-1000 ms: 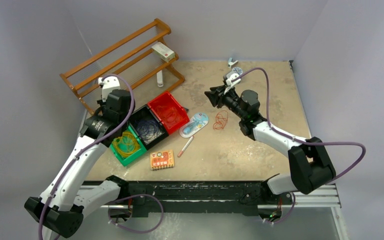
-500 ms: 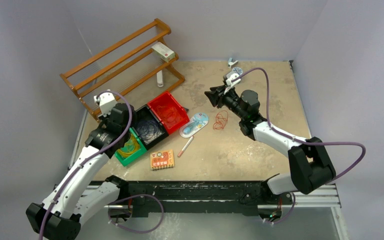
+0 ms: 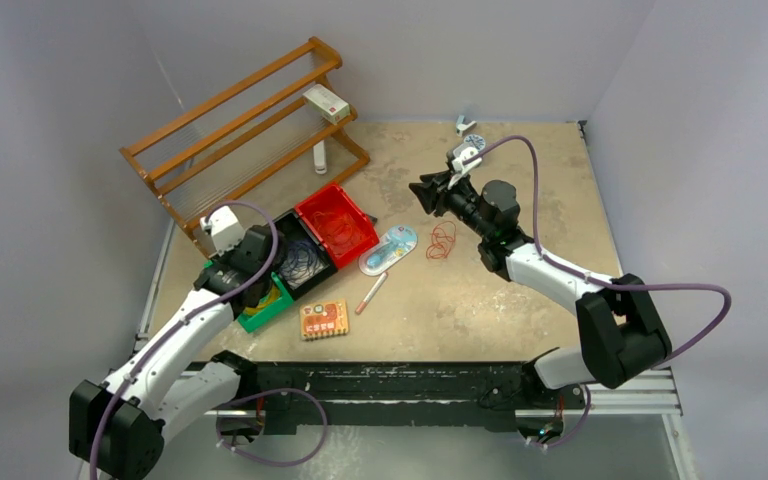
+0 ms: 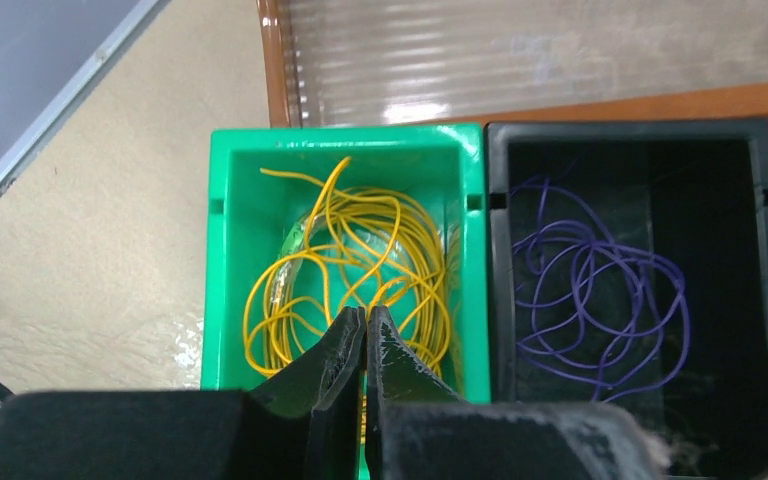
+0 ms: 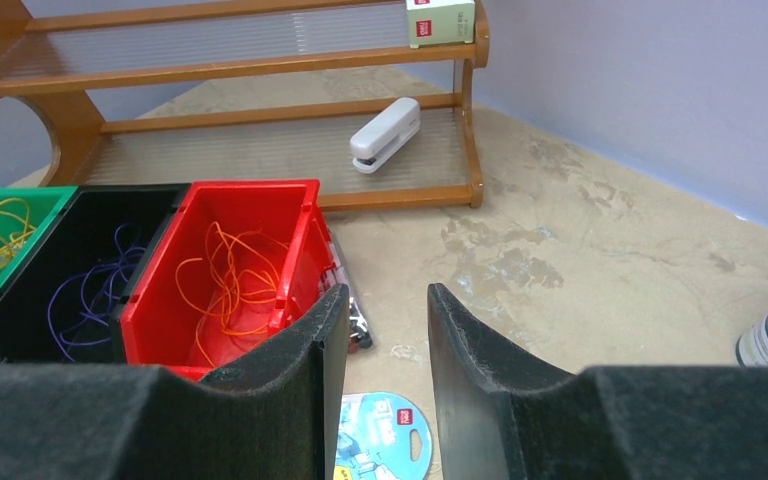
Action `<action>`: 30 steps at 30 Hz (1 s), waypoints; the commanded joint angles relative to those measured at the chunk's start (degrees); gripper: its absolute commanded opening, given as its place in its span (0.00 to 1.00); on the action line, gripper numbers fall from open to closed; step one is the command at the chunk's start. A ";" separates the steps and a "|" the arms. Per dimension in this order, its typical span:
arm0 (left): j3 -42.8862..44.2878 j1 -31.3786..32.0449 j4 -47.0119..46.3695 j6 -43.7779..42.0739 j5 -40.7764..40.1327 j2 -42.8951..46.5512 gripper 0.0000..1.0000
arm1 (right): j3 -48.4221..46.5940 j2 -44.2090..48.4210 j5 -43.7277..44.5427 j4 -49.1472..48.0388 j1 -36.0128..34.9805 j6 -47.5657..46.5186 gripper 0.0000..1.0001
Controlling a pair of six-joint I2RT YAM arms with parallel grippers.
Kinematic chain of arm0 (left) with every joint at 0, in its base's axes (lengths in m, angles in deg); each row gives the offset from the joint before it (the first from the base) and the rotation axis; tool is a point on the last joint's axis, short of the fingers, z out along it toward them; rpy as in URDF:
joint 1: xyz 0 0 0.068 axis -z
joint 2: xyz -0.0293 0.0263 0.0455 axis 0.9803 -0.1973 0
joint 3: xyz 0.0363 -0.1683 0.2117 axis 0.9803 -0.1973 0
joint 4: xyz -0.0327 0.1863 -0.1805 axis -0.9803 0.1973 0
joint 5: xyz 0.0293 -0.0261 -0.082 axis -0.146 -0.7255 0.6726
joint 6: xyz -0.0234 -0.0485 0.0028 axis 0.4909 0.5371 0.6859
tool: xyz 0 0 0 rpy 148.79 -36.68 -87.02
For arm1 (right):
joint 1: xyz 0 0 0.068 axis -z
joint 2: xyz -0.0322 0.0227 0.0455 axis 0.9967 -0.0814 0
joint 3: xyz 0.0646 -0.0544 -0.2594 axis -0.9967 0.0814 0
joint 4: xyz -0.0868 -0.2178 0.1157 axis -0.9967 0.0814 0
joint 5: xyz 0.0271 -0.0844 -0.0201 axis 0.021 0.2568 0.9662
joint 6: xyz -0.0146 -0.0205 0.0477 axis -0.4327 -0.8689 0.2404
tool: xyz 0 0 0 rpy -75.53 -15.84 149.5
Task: Untangle the cables
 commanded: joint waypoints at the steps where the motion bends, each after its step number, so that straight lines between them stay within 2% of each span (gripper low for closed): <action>1: -2.42 -0.30 -4.45 3.29 -0.10 -0.90 0.00 | -0.41 -0.41 -1.19 -2.98 -0.10 0.13 0.37; 14: -6.32 -0.46 -11.34 7.07 -2.31 -6.53 0.00 | -1.57 -1.35 -2.45 -3.13 -0.05 0.74 0.37; 20: -5.76 -0.88 -13.07 5.24 -6.65 -9.67 0.00 | -1.54 -1.25 -2.53 -2.88 -0.09 0.76 0.37; 23: -5.61 -1.12 -15.10 3.97 -6.07 -10.33 0.00 | -1.55 -1.25 -2.62 -3.00 -0.06 0.76 0.37; 30: -3.20 -1.43 -14.47 3.07 -4.26 -9.97 0.22 | -1.20 -0.53 -2.05 -2.96 -0.07 0.63 0.37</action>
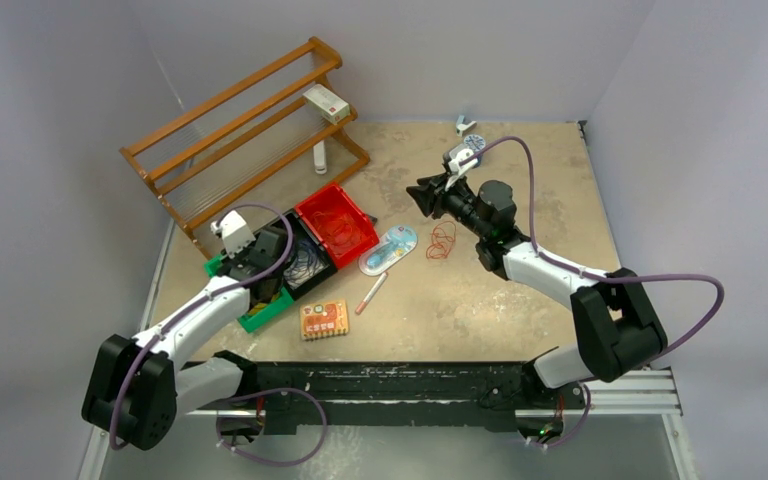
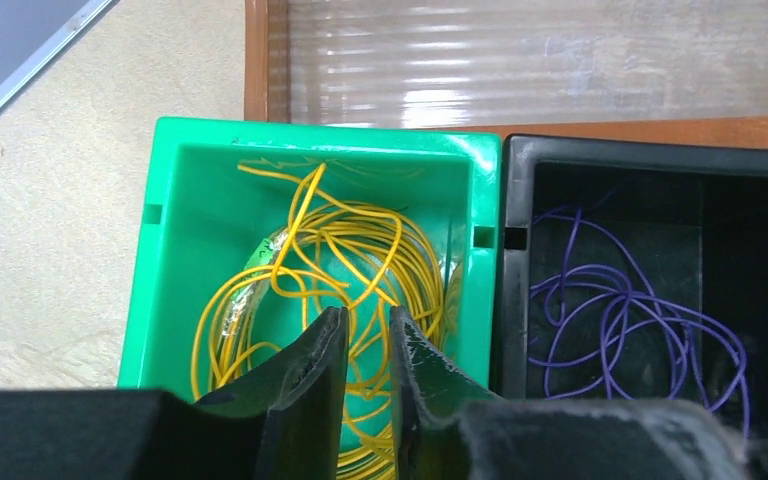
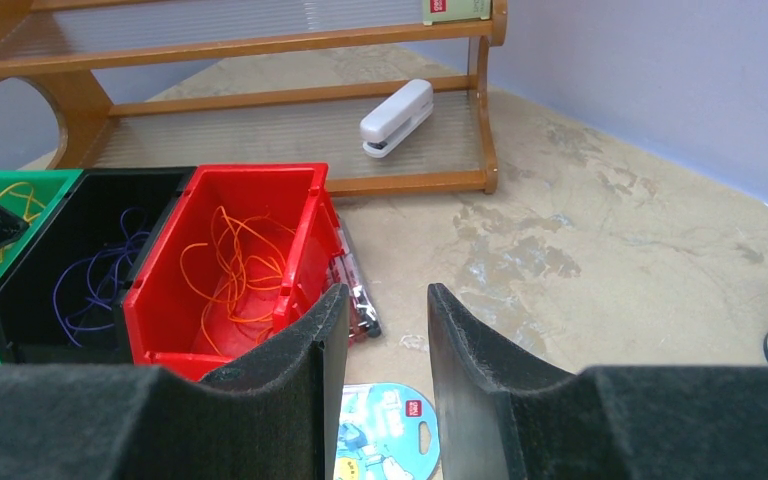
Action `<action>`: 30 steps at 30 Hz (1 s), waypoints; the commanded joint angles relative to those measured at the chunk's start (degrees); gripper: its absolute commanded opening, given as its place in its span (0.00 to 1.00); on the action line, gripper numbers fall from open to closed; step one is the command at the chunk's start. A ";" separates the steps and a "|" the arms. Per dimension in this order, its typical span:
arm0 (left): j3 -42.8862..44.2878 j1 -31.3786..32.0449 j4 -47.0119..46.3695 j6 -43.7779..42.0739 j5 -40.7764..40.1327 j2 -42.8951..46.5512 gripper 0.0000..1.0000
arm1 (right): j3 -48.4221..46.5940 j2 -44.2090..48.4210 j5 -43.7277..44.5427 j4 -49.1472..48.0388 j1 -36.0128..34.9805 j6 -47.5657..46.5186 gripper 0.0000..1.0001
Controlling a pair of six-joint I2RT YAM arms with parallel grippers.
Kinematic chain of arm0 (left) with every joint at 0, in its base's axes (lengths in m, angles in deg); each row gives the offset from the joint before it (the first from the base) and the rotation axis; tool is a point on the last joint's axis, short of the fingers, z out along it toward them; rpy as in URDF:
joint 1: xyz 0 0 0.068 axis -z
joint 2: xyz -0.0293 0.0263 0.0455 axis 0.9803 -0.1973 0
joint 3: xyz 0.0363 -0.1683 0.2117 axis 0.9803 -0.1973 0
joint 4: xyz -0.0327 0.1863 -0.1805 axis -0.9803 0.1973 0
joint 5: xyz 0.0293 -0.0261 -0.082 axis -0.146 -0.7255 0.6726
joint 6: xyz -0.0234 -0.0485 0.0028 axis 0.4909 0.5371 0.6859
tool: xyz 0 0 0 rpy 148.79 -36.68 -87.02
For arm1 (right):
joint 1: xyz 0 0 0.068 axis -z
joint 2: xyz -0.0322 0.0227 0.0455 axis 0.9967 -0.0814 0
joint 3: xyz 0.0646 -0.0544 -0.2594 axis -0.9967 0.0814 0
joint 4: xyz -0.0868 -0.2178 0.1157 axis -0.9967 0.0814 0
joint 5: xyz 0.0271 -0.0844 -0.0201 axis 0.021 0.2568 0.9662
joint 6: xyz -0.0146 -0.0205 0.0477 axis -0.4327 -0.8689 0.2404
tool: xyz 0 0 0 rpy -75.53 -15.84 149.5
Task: Untangle the cables
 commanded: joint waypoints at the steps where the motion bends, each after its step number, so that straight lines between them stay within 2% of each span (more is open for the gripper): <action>1: 3.69 -0.39 -0.73 -1.32 -0.79 1.25 0.26 | -1.13 1.53 -0.43 -2.63 -0.04 0.23 0.37; 7: 6.91 -0.44 3.43 -1.94 -1.48 4.77 0.38 | -0.64 1.72 -0.41 -2.67 -0.08 0.25 0.37; 18: 10.75 -0.38 10.20 -0.93 -0.76 8.38 0.49 | -0.51 2.29 -0.29 -2.22 -0.07 0.22 0.37; 23: 12.83 -0.44 17.34 4.96 1.59 10.04 0.49 | -0.34 2.34 -0.28 -1.75 -0.04 0.26 0.37; 26: 12.75 -0.39 20.78 9.02 4.34 11.29 0.44 | -0.02 2.18 -0.19 -1.82 -0.10 0.46 0.37; 30: 8.95 -0.36 17.37 10.67 9.85 13.26 0.39 | 0.08 1.82 -0.58 -2.11 -0.03 0.83 0.37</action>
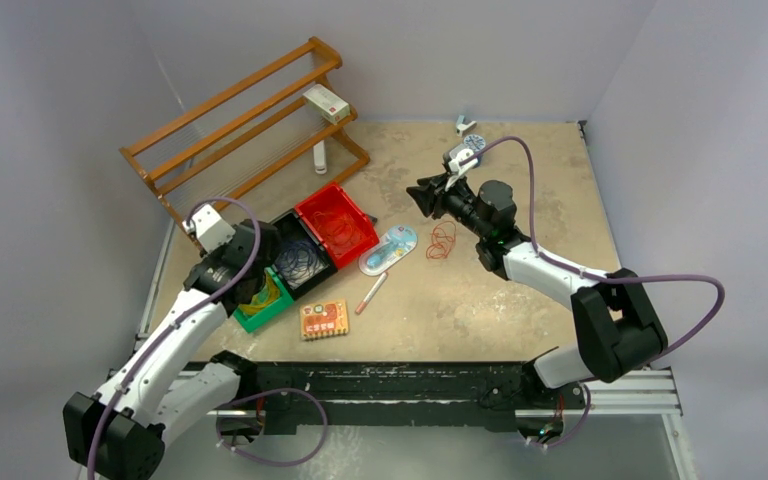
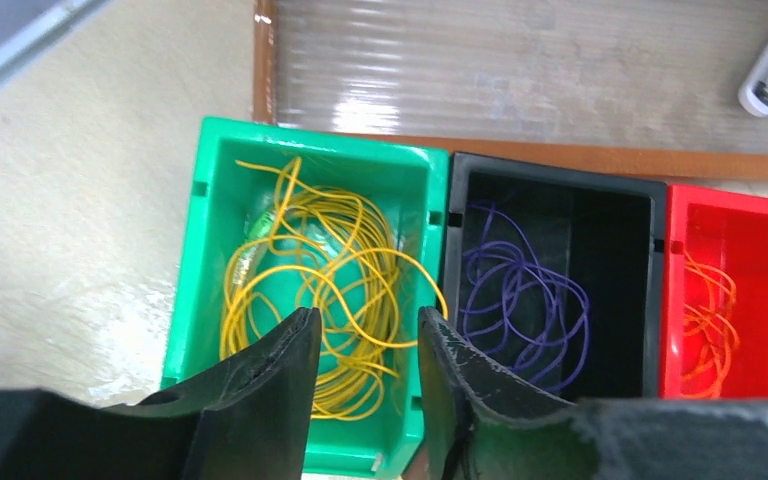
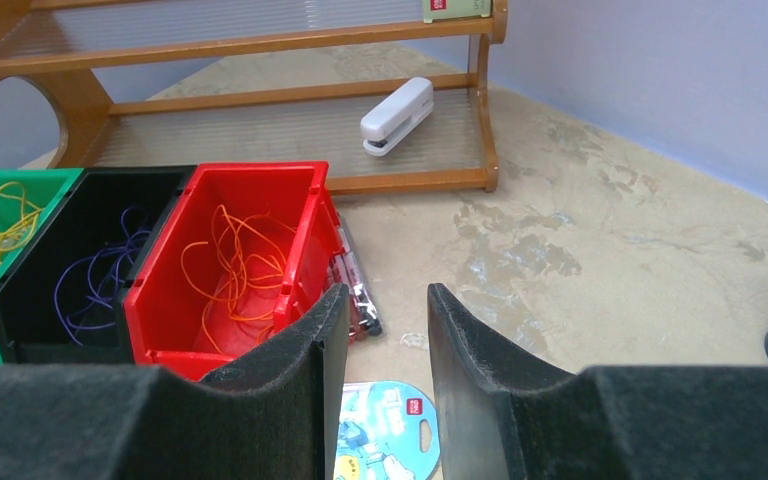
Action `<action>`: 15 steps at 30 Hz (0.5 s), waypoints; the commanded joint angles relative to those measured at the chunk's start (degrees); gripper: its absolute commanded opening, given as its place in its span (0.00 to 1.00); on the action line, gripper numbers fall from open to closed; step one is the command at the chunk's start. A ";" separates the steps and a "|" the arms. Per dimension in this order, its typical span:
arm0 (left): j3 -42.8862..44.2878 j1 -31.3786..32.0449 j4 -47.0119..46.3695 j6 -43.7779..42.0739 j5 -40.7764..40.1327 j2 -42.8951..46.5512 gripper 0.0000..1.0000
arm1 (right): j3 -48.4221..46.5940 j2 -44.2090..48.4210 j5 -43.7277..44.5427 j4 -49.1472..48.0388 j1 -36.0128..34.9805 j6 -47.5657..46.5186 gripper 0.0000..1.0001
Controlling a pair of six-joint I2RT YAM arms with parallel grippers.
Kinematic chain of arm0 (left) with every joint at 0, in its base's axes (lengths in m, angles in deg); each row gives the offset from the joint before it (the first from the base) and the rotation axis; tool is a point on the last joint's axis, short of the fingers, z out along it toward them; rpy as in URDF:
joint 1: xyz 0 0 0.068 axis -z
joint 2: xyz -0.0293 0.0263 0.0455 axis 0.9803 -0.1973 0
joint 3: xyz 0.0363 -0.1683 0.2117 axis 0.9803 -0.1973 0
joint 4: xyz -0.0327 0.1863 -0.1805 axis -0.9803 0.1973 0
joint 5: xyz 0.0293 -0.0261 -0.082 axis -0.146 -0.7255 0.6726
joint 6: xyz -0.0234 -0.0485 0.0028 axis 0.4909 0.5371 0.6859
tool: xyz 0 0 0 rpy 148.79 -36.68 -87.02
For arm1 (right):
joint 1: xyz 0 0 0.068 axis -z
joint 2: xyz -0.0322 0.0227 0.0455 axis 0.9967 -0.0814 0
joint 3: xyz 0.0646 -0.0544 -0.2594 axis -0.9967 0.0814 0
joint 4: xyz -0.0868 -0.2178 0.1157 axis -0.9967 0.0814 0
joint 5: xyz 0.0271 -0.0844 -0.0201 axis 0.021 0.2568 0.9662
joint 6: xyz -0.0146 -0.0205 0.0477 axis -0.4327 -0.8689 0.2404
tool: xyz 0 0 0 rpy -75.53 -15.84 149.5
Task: Untangle the cables
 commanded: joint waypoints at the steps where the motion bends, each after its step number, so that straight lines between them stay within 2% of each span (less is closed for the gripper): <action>1: -2.94 -0.30 -1.40 4.71 6.05 1.75 0.38 | 0.05 1.62 -0.71 -2.35 -0.06 0.79 0.37; 6: -6.23 -0.31 -4.63 5.66 6.85 -1.83 0.36 | 0.17 2.08 -0.42 -2.03 -0.06 0.69 0.37; 15: -8.85 -2.22 -10.50 4.08 2.22 -5.98 0.35 | 0.17 2.28 -0.12 -1.34 -0.04 0.31 0.37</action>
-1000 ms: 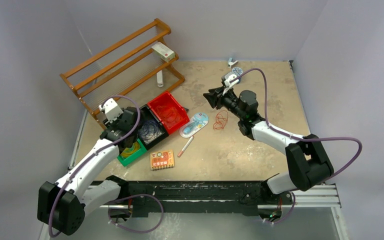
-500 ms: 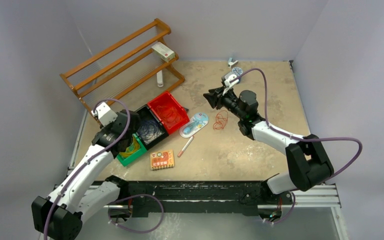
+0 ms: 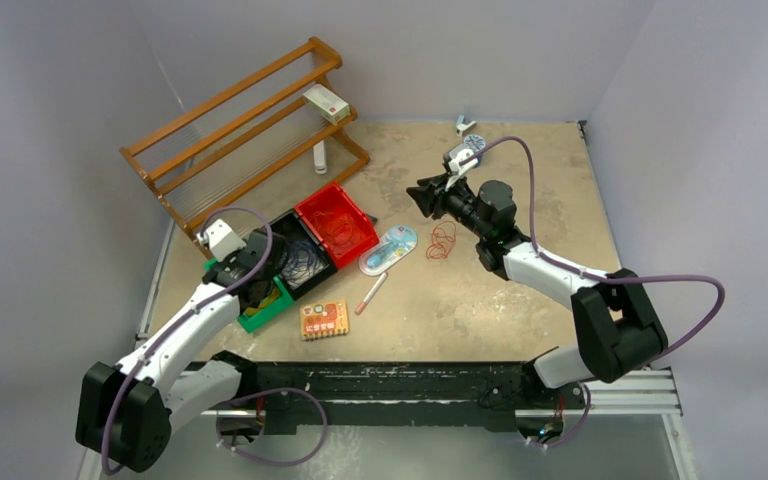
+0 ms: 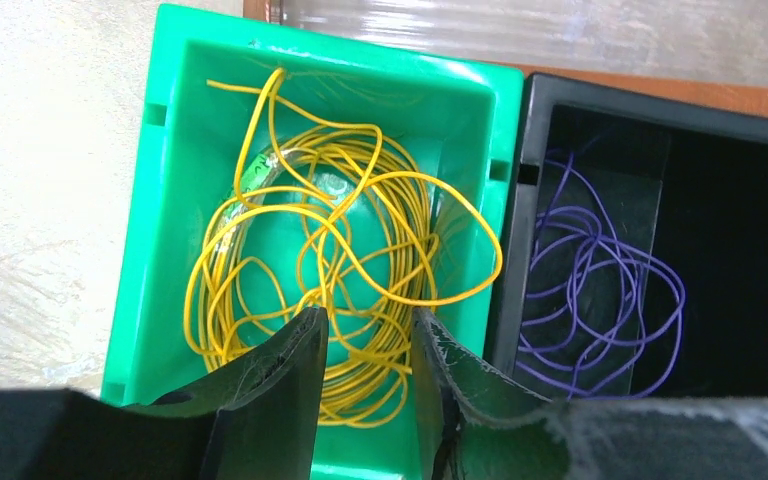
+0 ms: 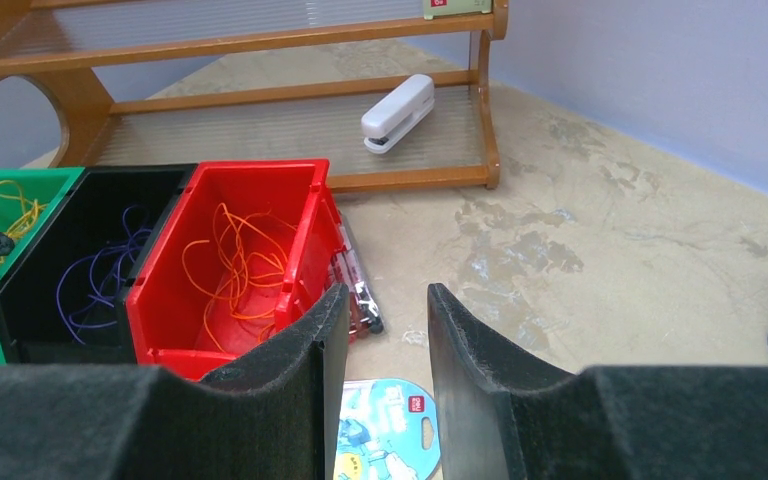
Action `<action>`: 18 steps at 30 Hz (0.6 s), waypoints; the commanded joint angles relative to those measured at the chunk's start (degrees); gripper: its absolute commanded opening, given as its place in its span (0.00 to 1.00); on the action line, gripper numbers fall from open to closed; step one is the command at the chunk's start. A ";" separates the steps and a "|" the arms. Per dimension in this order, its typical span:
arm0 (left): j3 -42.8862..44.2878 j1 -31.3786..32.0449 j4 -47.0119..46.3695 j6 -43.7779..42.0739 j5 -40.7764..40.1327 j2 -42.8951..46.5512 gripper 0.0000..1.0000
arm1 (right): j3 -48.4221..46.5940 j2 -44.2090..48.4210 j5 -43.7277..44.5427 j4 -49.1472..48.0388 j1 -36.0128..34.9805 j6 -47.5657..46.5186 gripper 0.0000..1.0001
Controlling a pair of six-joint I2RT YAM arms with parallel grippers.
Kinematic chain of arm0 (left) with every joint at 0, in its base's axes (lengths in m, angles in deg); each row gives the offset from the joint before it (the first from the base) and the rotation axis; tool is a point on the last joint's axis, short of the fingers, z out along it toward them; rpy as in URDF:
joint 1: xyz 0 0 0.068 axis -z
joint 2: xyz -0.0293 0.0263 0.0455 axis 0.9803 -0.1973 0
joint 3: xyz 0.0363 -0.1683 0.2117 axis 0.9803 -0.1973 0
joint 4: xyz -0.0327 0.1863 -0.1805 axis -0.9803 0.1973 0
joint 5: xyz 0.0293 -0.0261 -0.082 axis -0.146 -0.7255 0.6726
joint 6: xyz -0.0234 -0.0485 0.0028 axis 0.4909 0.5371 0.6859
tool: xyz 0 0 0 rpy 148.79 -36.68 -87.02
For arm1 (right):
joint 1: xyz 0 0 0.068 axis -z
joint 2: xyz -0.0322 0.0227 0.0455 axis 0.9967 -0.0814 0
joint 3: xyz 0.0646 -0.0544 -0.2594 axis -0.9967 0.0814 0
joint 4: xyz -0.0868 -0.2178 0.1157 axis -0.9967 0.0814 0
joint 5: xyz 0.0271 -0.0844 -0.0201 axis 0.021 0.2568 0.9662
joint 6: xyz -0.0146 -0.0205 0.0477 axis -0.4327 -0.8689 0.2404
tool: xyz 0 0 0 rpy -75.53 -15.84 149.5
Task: Untangle the cables
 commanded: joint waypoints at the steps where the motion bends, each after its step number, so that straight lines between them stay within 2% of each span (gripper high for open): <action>1: -1.09 -2.24 -6.02 -0.31 -3.00 -2.60 0.35 | 0.09 2.21 -0.22 -1.60 -0.10 0.04 0.37; 6: -2.03 -5.71 -8.95 -2.25 -4.26 -4.56 0.31 | 0.00 2.21 -0.38 -1.34 -0.03 0.02 0.37; 14: -5.15 -12.04 -15.27 -5.37 0.80 -7.54 0.10 | 0.18 1.88 -0.94 -1.84 -0.10 0.34 0.37; 18: -6.46 -13.29 -17.70 -6.37 2.05 -9.14 0.08 | 0.17 1.77 -0.94 -1.80 -0.08 0.37 0.37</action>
